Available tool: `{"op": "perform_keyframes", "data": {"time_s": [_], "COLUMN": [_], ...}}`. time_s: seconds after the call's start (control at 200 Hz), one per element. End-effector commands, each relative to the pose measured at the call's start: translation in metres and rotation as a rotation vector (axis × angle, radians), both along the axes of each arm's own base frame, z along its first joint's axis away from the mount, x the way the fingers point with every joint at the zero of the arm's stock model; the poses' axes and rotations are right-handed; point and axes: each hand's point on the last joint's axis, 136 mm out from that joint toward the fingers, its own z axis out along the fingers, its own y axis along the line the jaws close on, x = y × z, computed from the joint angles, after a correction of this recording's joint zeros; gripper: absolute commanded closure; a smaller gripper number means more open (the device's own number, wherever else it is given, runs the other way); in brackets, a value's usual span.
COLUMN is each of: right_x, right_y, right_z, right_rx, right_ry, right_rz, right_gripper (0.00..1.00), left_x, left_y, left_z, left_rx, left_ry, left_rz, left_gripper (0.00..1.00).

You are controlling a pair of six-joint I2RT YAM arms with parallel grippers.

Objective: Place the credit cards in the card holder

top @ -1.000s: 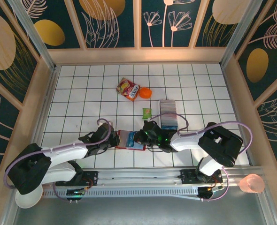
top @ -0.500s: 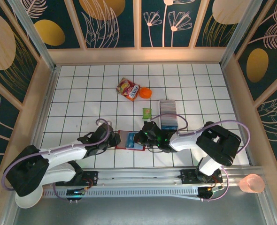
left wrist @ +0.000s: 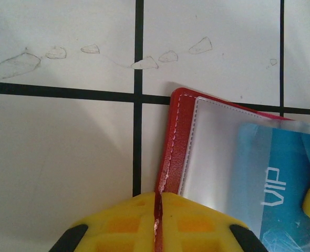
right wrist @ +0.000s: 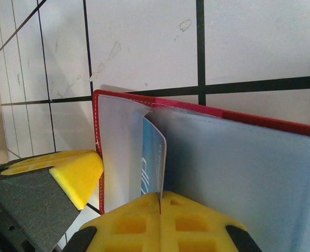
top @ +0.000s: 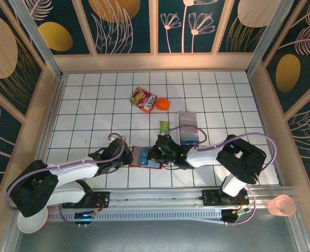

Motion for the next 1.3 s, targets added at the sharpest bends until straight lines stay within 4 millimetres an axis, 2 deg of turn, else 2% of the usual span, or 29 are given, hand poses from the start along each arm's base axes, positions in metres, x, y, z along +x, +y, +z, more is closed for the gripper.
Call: {"op": "perform_keyframes", "data": {"time_s": [0.0, 0.375, 0.545, 0.766, 0.956, 1.126, 1.296], "right_x": [-0.012, -0.001, 0.004, 0.005, 0.005, 0.009, 0.017], "right_y": [-0.001, 0.007, 0.019, 0.026, 0.025, 0.022, 0.009], "right_z": [-0.017, -0.016, -0.014, -0.010, -0.014, -0.004, 0.008], "right_rx": [-0.078, -0.075, -0.066, -0.103, -0.160, -0.201, -0.277], "right_ry": [0.024, 0.031, 0.034, 0.017, 0.010, -0.027, -0.085], "right_rz": [0.045, -0.027, -0.024, -0.003, 0.025, 0.032, 0.019], "right_gripper": [1.00, 1.00, 1.00, 1.00, 0.89, 0.72, 0.63], "left_x": [-0.012, -0.021, -0.028, -0.031, -0.028, -0.025, -0.025], "left_y": [-0.001, -0.004, -0.005, -0.015, -0.015, -0.013, -0.008], "left_z": [-0.014, -0.014, -0.016, -0.009, -0.003, -0.002, 0.000], "left_rx": [0.007, -0.046, -0.082, -0.148, -0.151, -0.140, -0.120], "left_ry": [0.058, 0.075, 0.094, 0.093, 0.072, 0.064, 0.055], "left_rz": [-0.043, -0.050, -0.050, -0.079, -0.075, -0.065, -0.052], "left_gripper": [0.91, 0.92, 0.92, 0.92, 0.90, 0.86, 0.81]}}
